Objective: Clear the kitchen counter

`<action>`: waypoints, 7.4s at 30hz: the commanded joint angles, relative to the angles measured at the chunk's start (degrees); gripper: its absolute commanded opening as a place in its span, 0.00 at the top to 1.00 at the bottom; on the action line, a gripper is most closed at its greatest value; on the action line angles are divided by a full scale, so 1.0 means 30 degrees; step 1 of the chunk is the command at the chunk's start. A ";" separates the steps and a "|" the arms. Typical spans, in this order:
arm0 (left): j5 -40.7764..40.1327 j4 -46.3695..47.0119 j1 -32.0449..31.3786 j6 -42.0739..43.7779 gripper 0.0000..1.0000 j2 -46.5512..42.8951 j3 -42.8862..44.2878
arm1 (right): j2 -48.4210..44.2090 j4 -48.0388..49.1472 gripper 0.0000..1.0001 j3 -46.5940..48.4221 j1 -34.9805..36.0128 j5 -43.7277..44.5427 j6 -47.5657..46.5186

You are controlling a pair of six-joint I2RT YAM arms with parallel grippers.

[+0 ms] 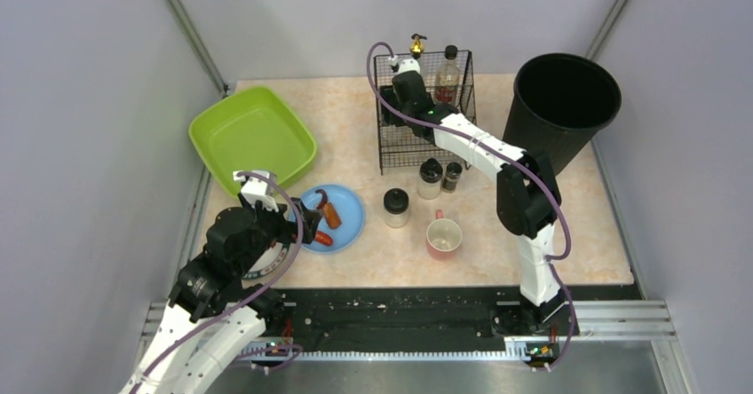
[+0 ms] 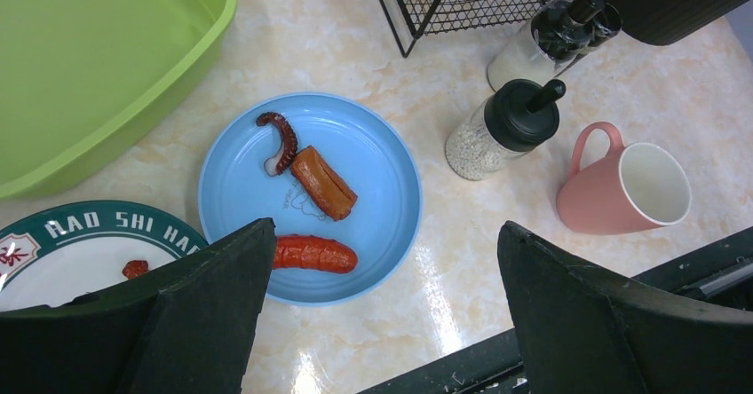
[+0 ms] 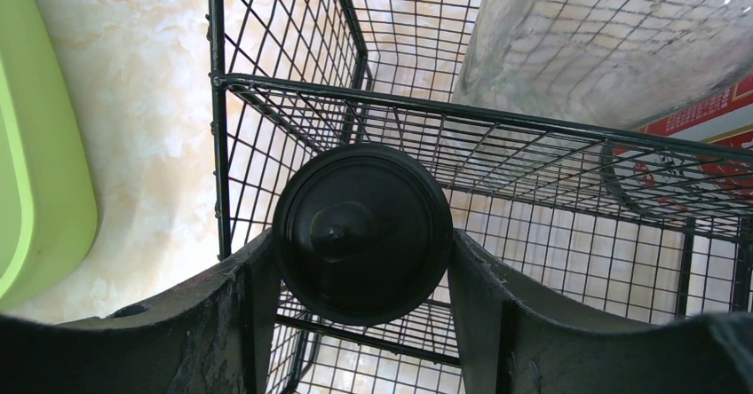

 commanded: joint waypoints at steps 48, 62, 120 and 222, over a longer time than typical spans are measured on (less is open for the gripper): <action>-0.0574 0.0454 0.0015 0.0059 0.01 0.0340 -0.0088 | -1.3303 0.1970 0.21 -1.1609 0.3216 -0.4204 -0.1546; -0.0352 0.0496 0.0012 0.0079 0.01 0.0076 -0.0116 | -1.3578 0.2150 0.21 -1.4671 0.4429 -0.4062 -0.1105; -0.0094 0.0594 0.0014 0.0154 0.01 0.0319 -0.0120 | -1.0488 0.3478 0.74 -1.5945 0.5788 -0.1688 -0.0335; 0.0023 0.0652 0.0020 0.0255 0.01 -0.0417 -0.0173 | -0.4244 0.3999 1.00 -0.3217 -0.2175 0.1093 -0.2610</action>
